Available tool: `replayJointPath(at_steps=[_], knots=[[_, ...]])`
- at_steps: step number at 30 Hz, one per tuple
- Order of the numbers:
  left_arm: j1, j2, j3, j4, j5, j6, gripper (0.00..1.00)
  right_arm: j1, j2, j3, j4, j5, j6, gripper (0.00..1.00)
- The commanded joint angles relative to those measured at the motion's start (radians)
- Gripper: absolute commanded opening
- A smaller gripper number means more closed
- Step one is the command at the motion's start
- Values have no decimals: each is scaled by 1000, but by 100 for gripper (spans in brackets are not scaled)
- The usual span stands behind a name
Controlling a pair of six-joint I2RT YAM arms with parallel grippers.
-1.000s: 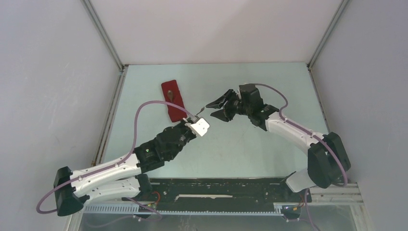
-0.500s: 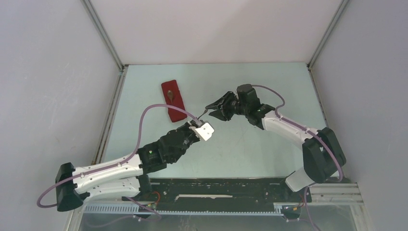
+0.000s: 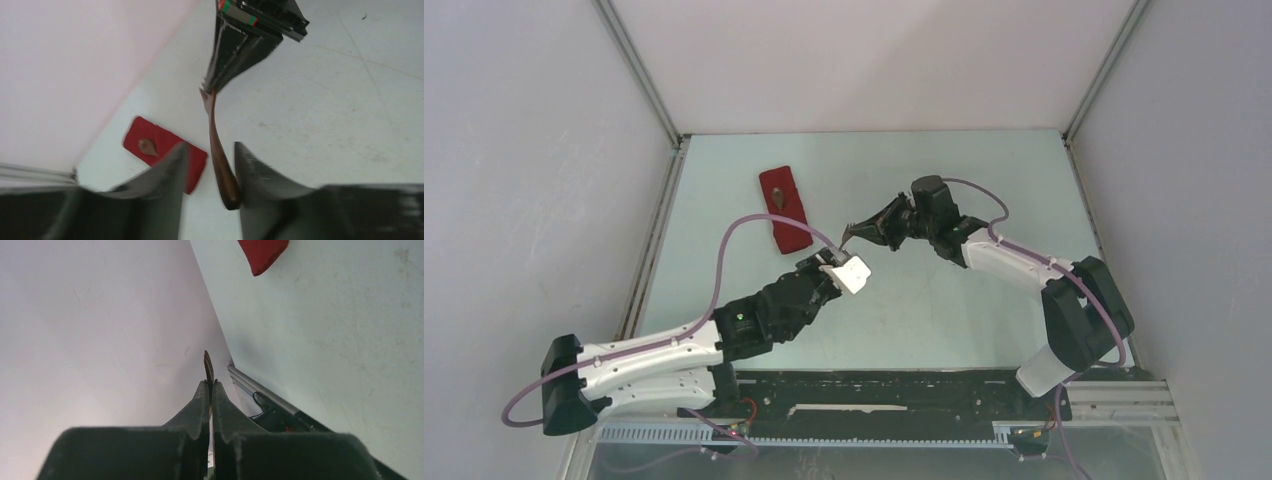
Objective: Fold the napkin into a case and place the utensils inside
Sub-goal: Pass from the left arm to the right, then pass from the right arm to the left
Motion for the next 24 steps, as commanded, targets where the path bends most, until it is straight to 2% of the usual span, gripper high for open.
replayJointPath(at_steps=[1, 2, 3, 5, 6, 7, 8, 10, 12, 14, 16, 20, 24], knots=[[-3, -58, 80, -139, -68, -258, 63, 4, 0, 39, 107, -1, -130, 0], [18, -75, 105, -213, -51, -361, 71, 2, -3, 39, 139, -5, -178, 0], [61, -84, 153, -311, 13, -491, 74, 1, -9, 39, 159, -2, -226, 0], [238, -81, 243, -485, 266, -773, 75, 10, -27, 39, 183, 34, -343, 0], [361, -67, 270, -537, 405, -936, 76, 19, -38, 39, 175, 58, -391, 0], [442, -44, 287, -569, 552, -1032, 83, 25, -45, 39, 175, 68, -426, 0], [502, -10, 301, -583, 700, -1114, 96, 32, -52, 39, 179, 76, -451, 0], [560, 55, 322, -603, 887, -1236, 100, 50, -66, 40, 199, 82, -499, 0], [582, 82, 316, -529, 1005, -1313, 99, 77, -81, 40, 214, 102, -553, 0], [583, 103, 344, -499, 1017, -1317, 96, 95, -91, 41, 217, 116, -587, 0], [584, 137, 395, -551, 978, -1270, 90, 101, -97, 40, 219, 117, -599, 0], [583, 194, 430, -626, 907, -1214, 68, 114, -113, 40, 219, 130, -617, 0], [578, 196, 409, -630, 825, -1184, 55, 115, -119, 41, 208, 127, -622, 0]])
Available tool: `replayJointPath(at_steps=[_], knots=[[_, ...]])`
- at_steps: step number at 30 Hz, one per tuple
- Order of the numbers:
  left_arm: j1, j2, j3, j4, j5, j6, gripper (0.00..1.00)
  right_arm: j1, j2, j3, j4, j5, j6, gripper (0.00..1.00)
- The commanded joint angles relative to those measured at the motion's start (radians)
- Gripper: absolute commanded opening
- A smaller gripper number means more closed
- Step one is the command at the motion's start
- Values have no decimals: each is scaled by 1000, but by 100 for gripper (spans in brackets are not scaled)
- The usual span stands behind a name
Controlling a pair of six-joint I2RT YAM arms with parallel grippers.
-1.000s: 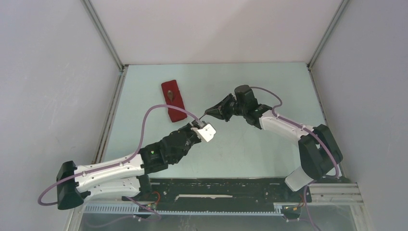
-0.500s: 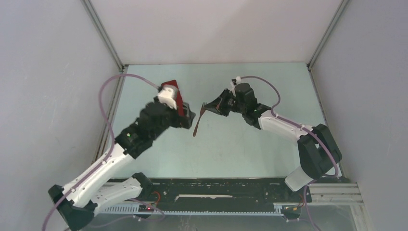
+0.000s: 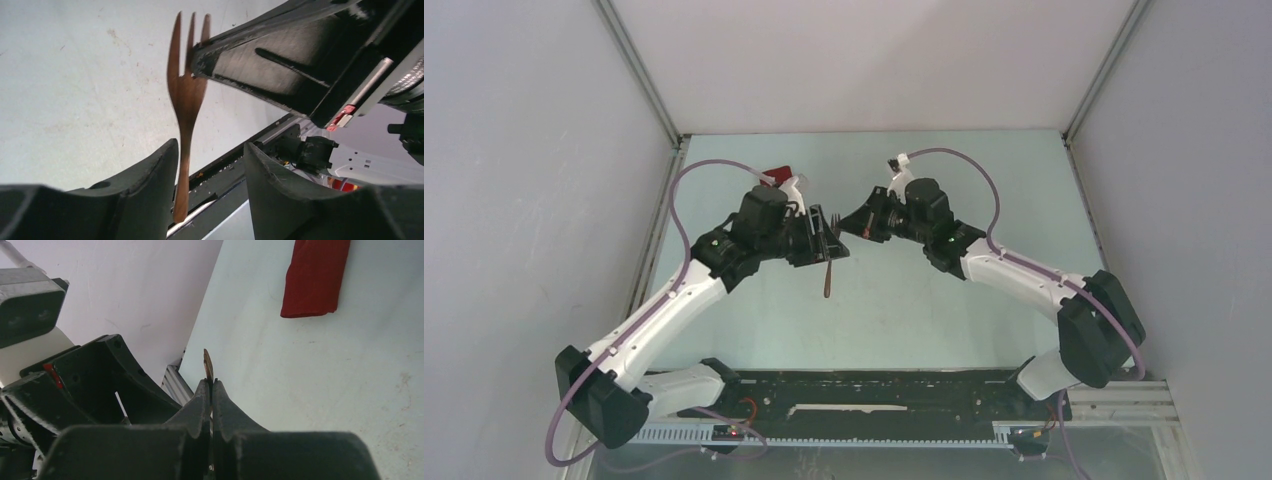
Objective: Fold the napkin into a case and place the utensils inside
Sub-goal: Pass from the right arm to the left
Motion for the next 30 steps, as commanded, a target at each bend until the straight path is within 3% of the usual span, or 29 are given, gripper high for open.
replayJointPath(at_steps=[1, 7, 16, 30], knots=[[1, -6, 15, -26, -69, 24, 55, 5, -42, 35, 26, 27, -52, 0], [0, 15, 28, -5, -133, 54, 52, 16, -43, 35, 29, 26, -58, 0], [1, 56, 52, 4, -166, 87, 37, 38, -33, 65, -8, 27, -97, 0], [6, 33, 71, -17, -204, 119, 42, 72, -26, 79, -39, 41, -137, 0]])
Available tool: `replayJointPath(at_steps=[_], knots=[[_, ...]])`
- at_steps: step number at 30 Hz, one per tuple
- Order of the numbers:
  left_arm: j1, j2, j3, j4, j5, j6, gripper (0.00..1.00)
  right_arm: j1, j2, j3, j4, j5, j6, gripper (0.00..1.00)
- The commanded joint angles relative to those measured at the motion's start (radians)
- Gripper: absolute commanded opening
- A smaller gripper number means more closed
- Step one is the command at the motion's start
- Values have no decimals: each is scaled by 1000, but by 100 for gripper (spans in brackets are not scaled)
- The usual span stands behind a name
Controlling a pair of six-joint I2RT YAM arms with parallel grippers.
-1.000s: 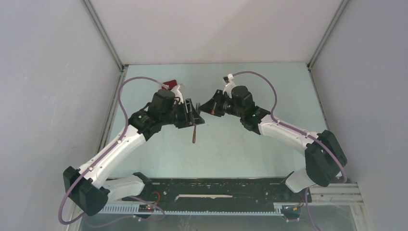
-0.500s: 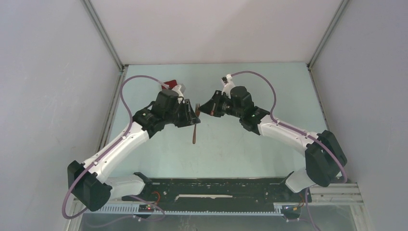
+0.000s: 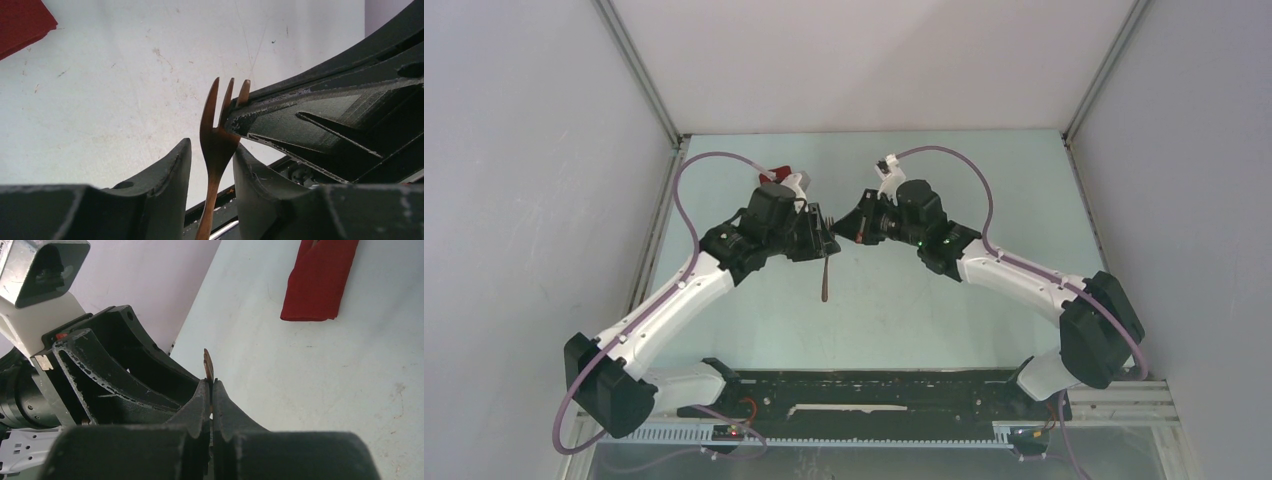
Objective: Fold the napkin into a case and place the utensils inside
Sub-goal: Pass from the right arm to the left, then insert the fork into the folded napkin.
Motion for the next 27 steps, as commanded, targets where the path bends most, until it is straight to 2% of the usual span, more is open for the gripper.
replayJointPath(at_steps=[1, 9, 11, 12, 13, 14, 15, 17, 18, 23, 27], knots=[[9, -29, 51, 0, -60, 42, 43, 13, -23, 43, 0, 4, -26, 0], [15, -38, 42, -2, -38, 48, 26, 23, -12, 44, 12, 1, -26, 0], [15, -39, 41, 1, -40, 58, 17, 25, -10, 44, 10, 4, -30, 0], [16, -41, 41, 2, -50, 63, 3, 25, -9, 45, 12, 2, -34, 0], [17, -41, 38, 4, -68, 65, 0, 22, -8, 48, 1, 4, -39, 0], [25, -39, 34, 11, -81, 69, 0, 14, -5, 64, -36, 19, -42, 3], [35, -32, 31, 17, -90, 74, 0, 0, -3, 80, -90, 48, -40, 19], [71, -12, 26, 27, -137, 86, 0, -54, -9, 93, -214, 99, -3, 36], [92, -3, 21, 41, -177, 90, 0, -92, -15, 92, -267, 116, 12, 41], [200, 100, -5, 230, -441, 67, 0, -258, -55, 64, -464, 141, -21, 43], [269, 279, 18, 455, -533, 22, 0, -307, -113, -4, -500, 111, -64, 42]])
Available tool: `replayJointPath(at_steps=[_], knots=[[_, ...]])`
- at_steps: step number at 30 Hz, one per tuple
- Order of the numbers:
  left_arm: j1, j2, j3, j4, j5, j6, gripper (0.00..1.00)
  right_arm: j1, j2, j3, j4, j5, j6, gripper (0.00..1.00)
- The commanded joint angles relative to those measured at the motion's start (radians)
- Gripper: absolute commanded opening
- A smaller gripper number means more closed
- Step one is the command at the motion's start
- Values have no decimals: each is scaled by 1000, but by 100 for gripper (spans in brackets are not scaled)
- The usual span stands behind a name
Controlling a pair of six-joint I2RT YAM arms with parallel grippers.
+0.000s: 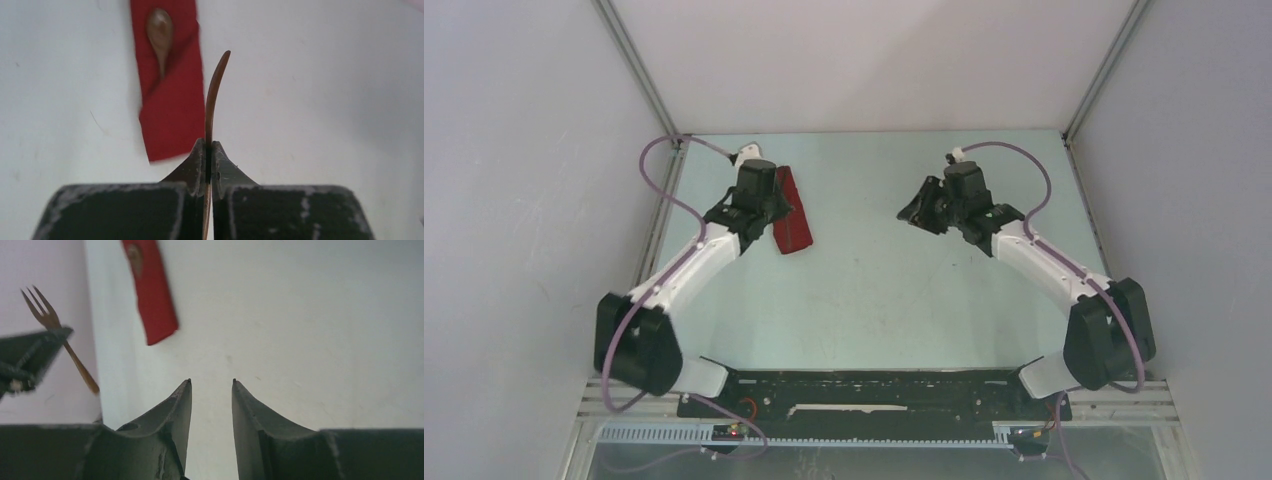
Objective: Fold the napkin into a case and place the utensils inside
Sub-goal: Insert the fork into the folded napkin.
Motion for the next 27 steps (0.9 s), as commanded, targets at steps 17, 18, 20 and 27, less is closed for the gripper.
replayJointPath(at_steps=[17, 18, 20, 27], knots=[[319, 718, 222, 997, 371, -31, 0, -109, -177, -235, -67, -129, -77, 38], [332, 744, 243, 1000, 402, -50, 0, -113, -175, -236, -65, -135, -74, 38], [353, 795, 285, 1006, 453, -95, 1, -118, -169, -238, -62, -144, -70, 38], [364, 872, 372, 921, 514, -157, 3, -127, -161, -237, -41, -174, -53, 37]])
